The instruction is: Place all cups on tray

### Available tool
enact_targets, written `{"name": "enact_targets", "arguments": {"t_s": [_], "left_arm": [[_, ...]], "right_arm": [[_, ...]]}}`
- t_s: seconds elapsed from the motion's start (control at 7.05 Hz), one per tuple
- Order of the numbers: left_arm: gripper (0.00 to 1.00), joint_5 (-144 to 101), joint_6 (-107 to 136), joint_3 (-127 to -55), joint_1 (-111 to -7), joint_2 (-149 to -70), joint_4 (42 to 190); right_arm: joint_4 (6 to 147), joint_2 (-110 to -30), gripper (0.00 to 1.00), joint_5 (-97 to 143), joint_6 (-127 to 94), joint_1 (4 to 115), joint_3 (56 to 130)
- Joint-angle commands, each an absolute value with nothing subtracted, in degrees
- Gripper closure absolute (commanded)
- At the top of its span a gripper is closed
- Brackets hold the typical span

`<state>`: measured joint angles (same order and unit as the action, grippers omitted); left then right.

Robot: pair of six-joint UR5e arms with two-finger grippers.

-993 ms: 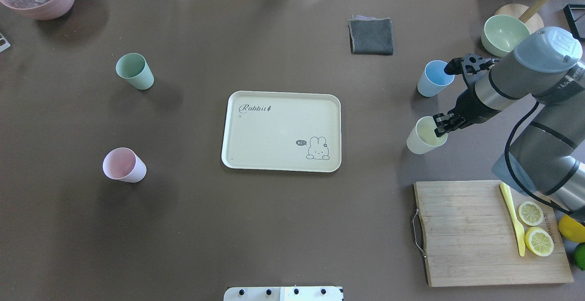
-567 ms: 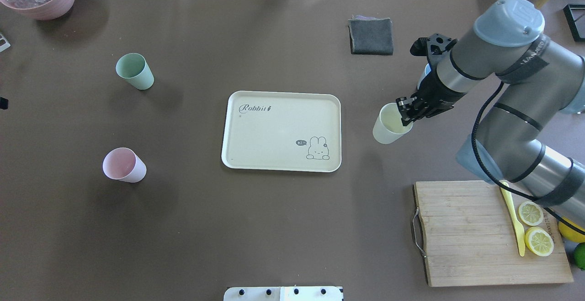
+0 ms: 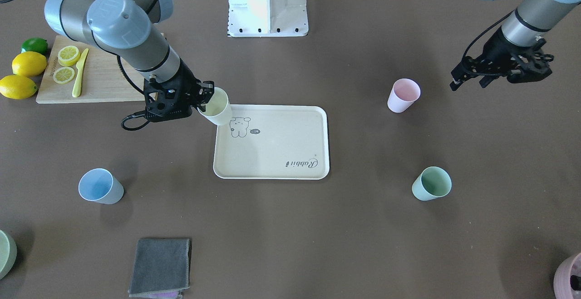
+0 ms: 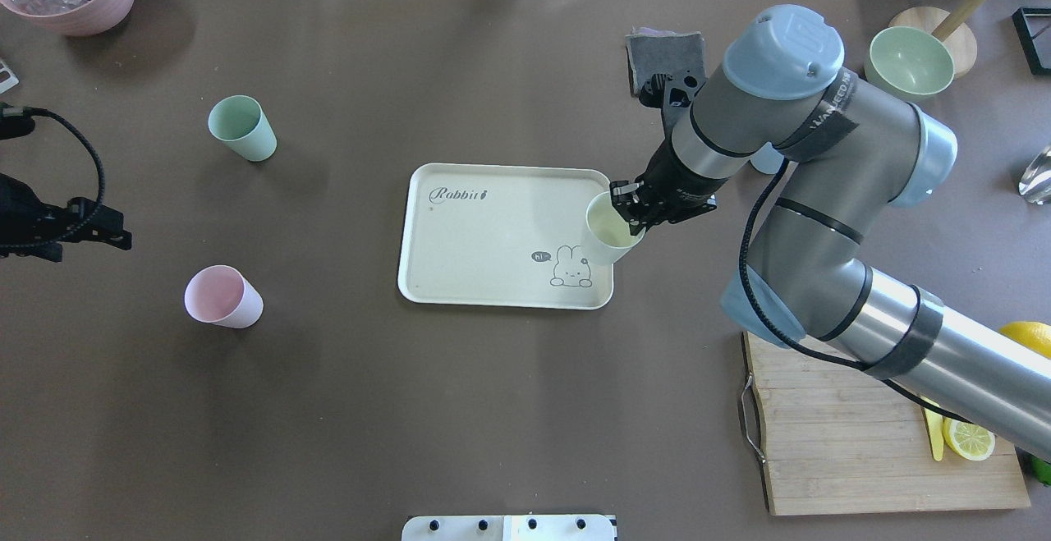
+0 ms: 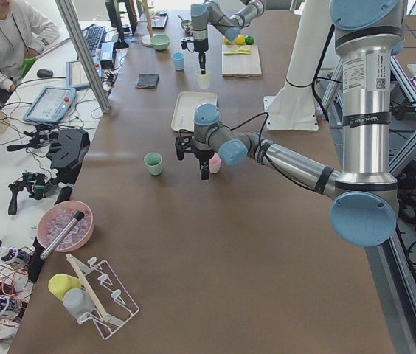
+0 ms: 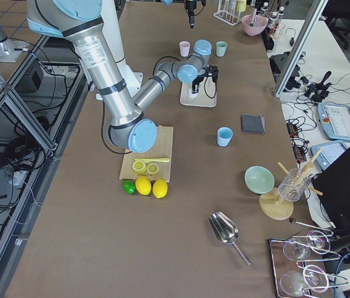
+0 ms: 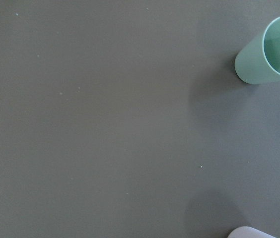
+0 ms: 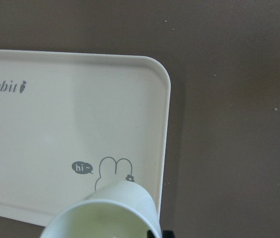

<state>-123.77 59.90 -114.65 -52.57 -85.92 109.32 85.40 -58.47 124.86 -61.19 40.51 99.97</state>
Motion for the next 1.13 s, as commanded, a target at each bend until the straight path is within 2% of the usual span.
{"name": "enact_targets", "arguments": {"t_s": [0.0,0.57,0.71,0.85,0.99], "left_arm": [[0.08,-118.7,64.8,-114.4,-44.8,-88.8,109.3],[0.17,-117.0,64.8,-110.1,-41.1,-92.3,109.4],[0.4,-116.6,64.9,-110.0,-41.0,-92.4,109.3],[0.99,-116.8,65.0,-110.2,-41.0,-92.4,109.3],[1.0,-117.3,65.0,-110.4,-41.0,-92.5,109.4]], "right_arm": [[85.4,-56.3,1.0,123.1,-62.8,39.1,97.7],[85.4,-54.3,1.0,122.7,-62.8,38.5,95.3],[85.4,-53.4,1.0,122.7,-62.8,38.4,94.1],[85.4,-53.4,1.0,122.3,-62.8,38.1,93.5],[85.4,-53.4,1.0,121.0,-62.8,37.4,93.2]]}}
